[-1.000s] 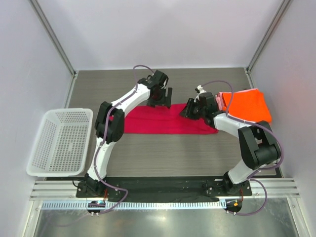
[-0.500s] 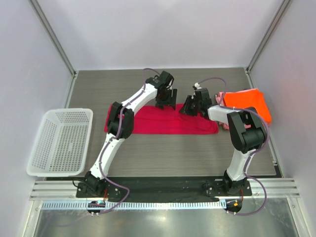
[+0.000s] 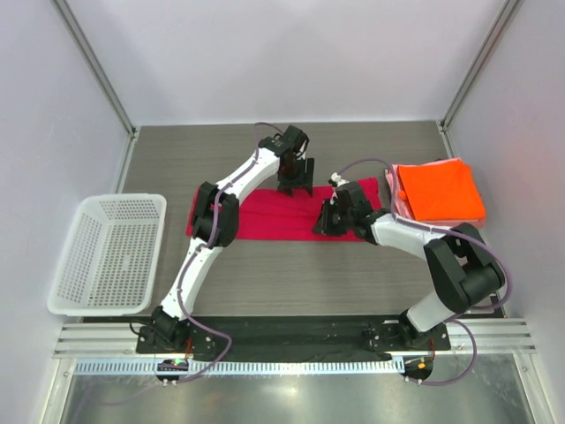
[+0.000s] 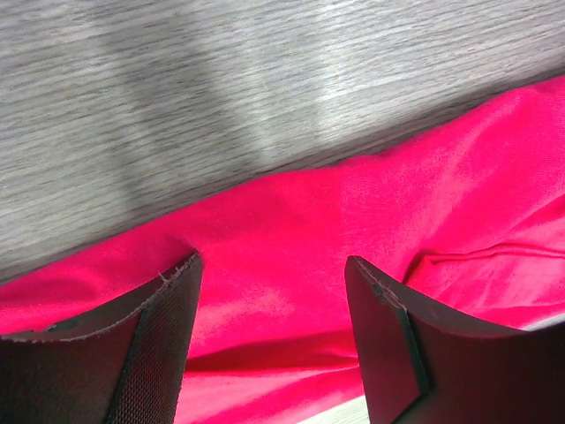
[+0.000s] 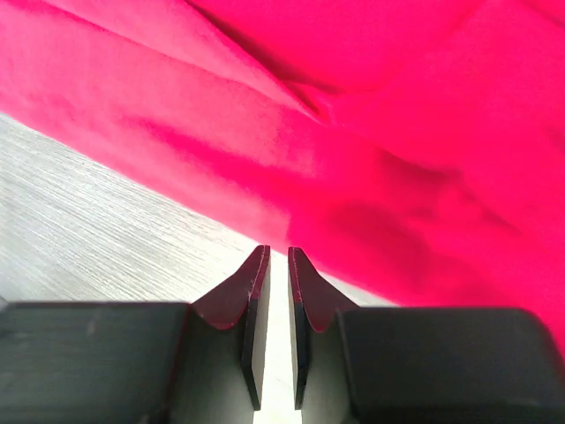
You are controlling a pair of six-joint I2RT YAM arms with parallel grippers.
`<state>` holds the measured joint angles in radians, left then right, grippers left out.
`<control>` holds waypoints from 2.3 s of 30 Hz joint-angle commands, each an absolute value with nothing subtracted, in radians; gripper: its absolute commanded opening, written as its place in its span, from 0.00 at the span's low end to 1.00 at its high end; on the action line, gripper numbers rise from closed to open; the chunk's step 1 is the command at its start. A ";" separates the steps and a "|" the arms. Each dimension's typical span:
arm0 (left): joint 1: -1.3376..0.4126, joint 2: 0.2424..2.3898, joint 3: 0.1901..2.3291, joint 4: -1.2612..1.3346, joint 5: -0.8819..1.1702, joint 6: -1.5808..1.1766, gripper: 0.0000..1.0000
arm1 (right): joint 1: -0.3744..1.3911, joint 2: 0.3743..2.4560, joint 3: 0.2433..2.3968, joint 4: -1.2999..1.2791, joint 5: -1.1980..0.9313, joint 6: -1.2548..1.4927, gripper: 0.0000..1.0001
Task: Fold and stack the t-shirts
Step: Fold the tshirt
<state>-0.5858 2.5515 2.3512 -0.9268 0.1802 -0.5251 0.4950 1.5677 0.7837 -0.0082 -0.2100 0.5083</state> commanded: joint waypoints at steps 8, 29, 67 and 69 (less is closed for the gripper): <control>-0.584 2.476 2.247 -0.881 0.198 -0.543 0.70 | 0.397 1.567 0.997 -0.136 -0.017 0.457 0.25; -0.655 2.631 2.450 -0.868 0.253 -0.624 0.71 | 0.311 1.810 1.060 -0.032 -0.106 0.499 0.25; -0.632 2.643 2.298 -0.752 0.295 -0.701 0.68 | 0.367 1.465 0.758 -0.250 0.146 0.589 0.19; -0.630 2.643 2.292 -0.746 0.293 -0.703 0.68 | 0.394 1.418 0.721 -0.291 0.138 0.620 0.16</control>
<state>-0.6346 2.5973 2.3505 -0.6937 0.3271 -0.7071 0.3618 1.5249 0.7670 -0.2241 0.0883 0.5625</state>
